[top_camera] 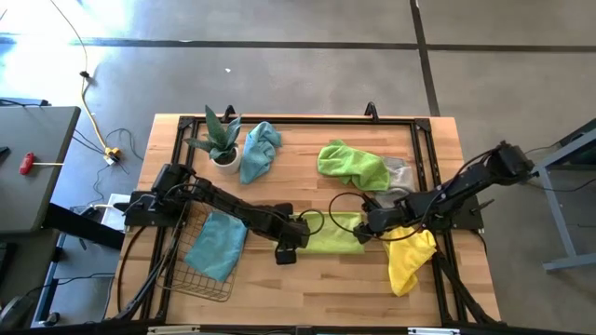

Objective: Fold microfiber towels
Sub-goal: Fold the light green microfiber towel

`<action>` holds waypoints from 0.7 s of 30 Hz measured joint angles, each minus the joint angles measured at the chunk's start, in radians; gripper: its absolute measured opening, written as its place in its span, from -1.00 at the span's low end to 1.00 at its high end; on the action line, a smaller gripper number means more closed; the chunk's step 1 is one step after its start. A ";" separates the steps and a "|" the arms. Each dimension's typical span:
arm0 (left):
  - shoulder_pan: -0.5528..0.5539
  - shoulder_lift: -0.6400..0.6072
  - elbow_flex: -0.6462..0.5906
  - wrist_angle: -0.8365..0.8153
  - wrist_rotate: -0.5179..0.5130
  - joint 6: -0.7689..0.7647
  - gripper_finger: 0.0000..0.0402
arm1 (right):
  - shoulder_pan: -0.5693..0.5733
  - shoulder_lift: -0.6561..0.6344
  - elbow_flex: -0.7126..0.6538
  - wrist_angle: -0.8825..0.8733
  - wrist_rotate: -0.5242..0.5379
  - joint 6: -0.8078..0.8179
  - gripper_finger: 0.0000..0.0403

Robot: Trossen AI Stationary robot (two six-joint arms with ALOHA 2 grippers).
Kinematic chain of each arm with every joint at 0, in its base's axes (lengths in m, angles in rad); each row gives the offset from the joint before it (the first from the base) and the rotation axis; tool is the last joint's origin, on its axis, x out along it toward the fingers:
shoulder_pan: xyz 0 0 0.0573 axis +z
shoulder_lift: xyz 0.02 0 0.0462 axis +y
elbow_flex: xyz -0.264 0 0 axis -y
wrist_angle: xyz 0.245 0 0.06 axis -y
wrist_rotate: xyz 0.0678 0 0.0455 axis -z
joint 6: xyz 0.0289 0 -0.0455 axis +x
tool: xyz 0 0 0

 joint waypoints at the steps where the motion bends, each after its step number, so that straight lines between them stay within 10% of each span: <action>1: 0.000 0.000 0.000 0.000 0.000 0.000 -0.44 | 0.000 0.000 0.000 0.000 0.005 0.000 -0.28; 10: 0.000 0.000 0.000 -0.001 -0.003 0.035 -0.44 | -0.005 0.003 0.000 -0.004 0.033 -0.066 -0.95; 21: -0.005 -0.003 0.000 -0.077 -0.006 0.000 -0.44 | -0.039 -0.001 0.153 -0.423 -0.051 -0.198 -0.98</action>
